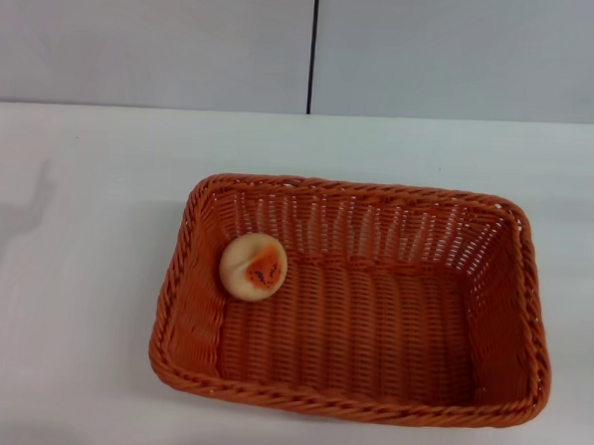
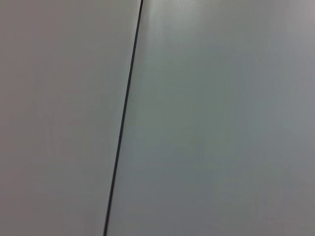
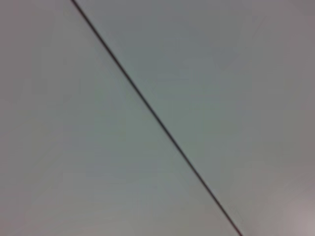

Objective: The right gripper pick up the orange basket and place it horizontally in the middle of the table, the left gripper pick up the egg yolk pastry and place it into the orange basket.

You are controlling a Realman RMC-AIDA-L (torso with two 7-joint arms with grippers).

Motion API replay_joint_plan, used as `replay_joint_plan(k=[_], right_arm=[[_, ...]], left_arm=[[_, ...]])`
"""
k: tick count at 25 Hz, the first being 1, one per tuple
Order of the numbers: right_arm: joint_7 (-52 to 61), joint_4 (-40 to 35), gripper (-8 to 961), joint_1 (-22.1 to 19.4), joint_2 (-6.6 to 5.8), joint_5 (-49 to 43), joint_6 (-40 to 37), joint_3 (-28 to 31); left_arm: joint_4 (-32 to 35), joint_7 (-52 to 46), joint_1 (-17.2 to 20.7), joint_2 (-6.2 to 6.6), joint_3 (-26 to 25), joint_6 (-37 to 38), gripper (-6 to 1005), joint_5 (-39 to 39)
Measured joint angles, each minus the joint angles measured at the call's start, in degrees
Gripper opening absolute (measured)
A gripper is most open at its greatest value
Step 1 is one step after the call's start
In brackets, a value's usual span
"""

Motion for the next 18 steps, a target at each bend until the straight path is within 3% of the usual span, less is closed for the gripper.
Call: replay_joint_plan(k=[8, 18], right_arm=[[-6.6, 0.2, 495, 0.0, 0.33, 0.0, 0.3, 3.6], [-25.8, 2.9, 495, 3.2, 0.85, 0.0, 0.4, 11.7]], left_arm=[[0.0, 0.5, -0.7, -0.02, -2.7, -0.2, 827, -0.1], [-0.1, 0.6, -2.4, 0.04, -6.5, -1.4, 827, -0.2]])
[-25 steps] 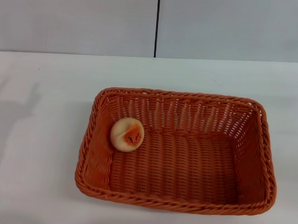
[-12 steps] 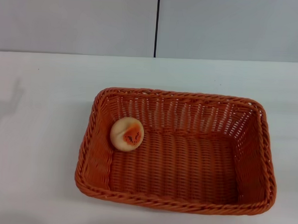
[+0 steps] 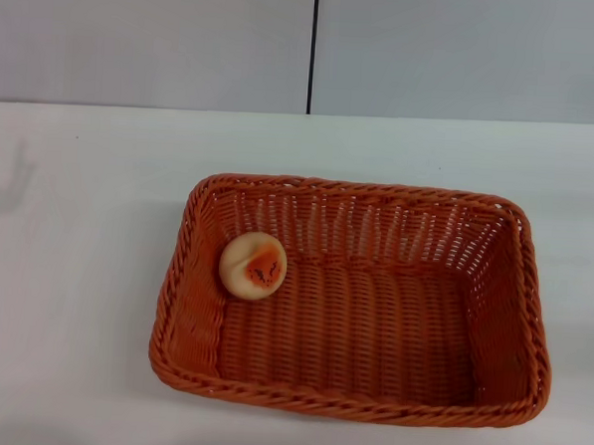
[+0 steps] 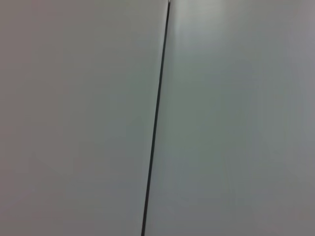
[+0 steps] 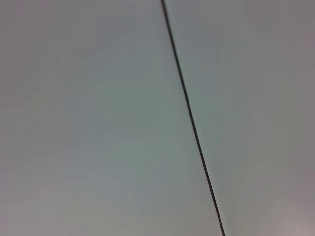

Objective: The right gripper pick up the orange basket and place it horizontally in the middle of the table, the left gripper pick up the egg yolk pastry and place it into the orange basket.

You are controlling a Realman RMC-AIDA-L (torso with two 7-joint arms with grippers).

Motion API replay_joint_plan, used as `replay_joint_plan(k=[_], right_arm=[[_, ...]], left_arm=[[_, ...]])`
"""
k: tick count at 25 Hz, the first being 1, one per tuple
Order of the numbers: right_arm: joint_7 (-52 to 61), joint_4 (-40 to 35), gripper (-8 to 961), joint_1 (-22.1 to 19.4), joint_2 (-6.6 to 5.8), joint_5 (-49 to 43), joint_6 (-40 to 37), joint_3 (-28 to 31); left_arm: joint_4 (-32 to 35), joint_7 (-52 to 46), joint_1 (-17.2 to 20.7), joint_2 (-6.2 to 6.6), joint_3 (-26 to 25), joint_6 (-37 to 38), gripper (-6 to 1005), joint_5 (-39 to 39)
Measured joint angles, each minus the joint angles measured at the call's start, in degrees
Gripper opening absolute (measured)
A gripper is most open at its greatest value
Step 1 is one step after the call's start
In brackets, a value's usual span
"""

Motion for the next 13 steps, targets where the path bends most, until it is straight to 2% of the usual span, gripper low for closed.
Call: replay_joint_plan(k=[4, 13], right_arm=[[-8.8, 1.5, 495, 2.3, -0.11, 0.0, 0.1, 4.8], [-9.9, 1.4, 495, 4.1, -0.43, 0.0, 1.5, 10.1]], left_arm=[[0.0, 0.0, -1.2, 0.02, -1.6, -2.2, 827, 0.0], [0.0, 1.7, -2.7, 0.16, -4.0, -4.9, 827, 0.0]])
